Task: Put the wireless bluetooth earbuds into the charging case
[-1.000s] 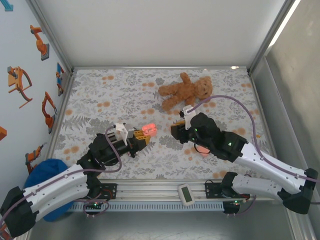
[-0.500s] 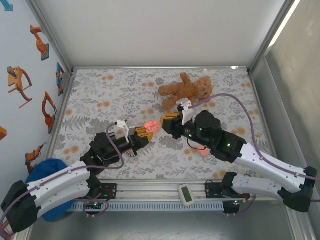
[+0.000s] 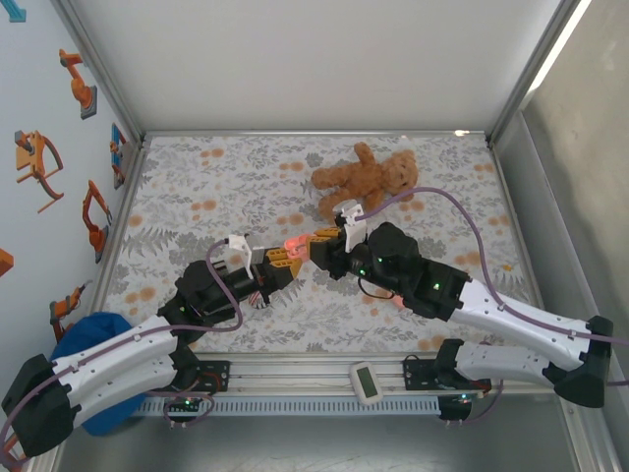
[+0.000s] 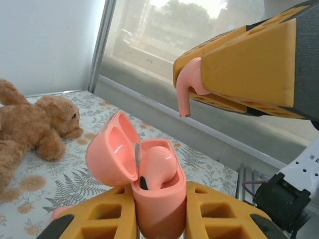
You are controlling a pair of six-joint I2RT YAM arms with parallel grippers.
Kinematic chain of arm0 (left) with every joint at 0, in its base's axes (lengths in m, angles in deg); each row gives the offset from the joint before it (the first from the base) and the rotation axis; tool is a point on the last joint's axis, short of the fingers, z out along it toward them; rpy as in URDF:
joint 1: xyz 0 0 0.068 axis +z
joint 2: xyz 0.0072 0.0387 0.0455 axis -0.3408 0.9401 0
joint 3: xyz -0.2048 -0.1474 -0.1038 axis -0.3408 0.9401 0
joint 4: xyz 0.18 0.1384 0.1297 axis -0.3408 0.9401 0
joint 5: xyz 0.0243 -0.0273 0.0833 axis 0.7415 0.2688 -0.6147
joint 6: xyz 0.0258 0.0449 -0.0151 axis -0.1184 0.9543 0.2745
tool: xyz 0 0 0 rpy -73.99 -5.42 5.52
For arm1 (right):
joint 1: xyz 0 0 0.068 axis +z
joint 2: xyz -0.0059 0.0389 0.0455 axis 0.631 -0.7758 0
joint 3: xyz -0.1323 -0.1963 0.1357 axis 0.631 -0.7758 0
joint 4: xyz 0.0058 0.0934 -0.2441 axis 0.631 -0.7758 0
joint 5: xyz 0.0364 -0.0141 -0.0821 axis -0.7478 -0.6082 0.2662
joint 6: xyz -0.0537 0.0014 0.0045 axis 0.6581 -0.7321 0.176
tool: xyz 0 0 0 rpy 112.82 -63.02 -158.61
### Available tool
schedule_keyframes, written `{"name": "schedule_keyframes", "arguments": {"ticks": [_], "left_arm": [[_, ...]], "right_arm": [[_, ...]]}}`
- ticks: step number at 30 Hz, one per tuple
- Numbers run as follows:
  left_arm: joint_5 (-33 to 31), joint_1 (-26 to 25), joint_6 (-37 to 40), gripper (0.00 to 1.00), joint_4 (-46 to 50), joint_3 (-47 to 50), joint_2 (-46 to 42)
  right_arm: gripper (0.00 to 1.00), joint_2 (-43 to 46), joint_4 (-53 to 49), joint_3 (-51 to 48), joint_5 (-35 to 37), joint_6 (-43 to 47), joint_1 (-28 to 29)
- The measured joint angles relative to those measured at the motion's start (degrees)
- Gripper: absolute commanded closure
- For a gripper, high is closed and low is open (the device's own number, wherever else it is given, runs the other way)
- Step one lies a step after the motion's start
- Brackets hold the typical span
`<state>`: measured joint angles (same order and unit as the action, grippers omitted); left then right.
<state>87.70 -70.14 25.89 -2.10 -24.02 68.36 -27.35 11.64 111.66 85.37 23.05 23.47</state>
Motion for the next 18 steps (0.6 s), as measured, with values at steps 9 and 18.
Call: {"name": "schedule_keyframes", "arguments": {"ticks": [9,18], "left_arm": [[0.0,0.0,-0.5,0.90,-0.5,0.0,0.0],[0.0,0.0,-0.7,0.90,-0.7,0.0,0.0]], "right_arm": [[0.74,-1.1,-0.3,0.0,1.2,0.9,0.2],[0.74,-2.5,-0.7,0.0,1.2,1.6,0.2]]}}
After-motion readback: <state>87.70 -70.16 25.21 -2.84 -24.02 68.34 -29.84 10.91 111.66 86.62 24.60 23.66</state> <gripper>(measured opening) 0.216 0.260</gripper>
